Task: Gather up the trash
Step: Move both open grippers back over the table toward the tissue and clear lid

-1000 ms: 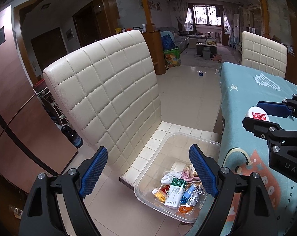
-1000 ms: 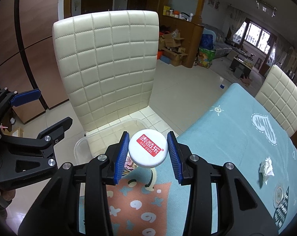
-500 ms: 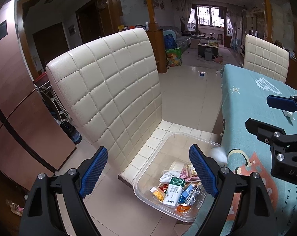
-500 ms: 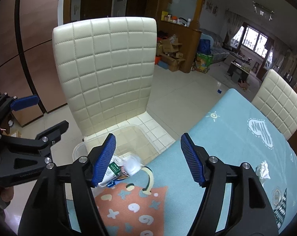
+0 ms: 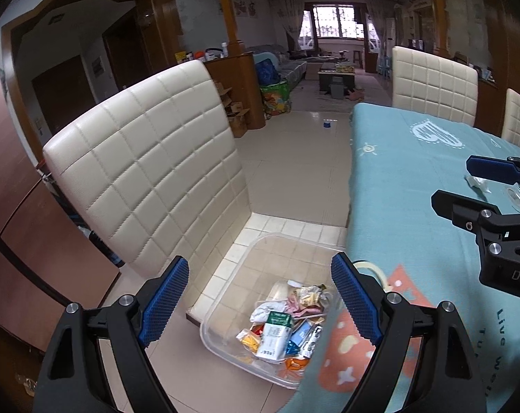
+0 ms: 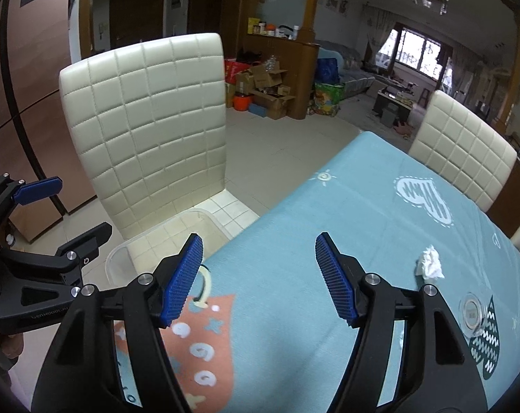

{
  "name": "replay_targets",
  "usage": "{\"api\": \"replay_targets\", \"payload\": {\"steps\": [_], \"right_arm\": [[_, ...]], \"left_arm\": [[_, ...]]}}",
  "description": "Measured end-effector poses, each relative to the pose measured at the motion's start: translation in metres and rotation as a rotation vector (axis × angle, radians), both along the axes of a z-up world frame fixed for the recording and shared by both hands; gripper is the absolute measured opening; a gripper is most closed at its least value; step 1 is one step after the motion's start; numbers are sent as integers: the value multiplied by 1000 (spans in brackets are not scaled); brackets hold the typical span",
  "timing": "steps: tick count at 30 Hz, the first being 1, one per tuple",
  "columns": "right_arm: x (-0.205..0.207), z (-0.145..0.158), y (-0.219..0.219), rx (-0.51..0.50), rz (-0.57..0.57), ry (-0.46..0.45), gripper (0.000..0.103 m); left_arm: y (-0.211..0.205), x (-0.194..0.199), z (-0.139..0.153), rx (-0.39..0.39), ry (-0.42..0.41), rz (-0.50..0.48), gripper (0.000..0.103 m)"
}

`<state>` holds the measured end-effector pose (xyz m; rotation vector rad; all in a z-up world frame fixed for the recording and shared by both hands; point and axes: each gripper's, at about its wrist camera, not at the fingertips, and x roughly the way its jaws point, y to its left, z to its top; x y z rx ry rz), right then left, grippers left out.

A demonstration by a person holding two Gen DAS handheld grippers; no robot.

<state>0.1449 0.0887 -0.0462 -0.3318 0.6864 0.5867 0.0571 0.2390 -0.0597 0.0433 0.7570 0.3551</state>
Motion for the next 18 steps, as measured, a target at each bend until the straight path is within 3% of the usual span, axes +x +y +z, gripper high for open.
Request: {"api": "replay_targets", "payload": {"steps": [11,18], "right_arm": [[36,-16,-89,10,-172,26,68],[77,-37,-184,9,-351,82,69]], "left_arm": [[-80,47,1,-18,31,-152,83],[-151,94,-3,-11,76,-291,83]]}}
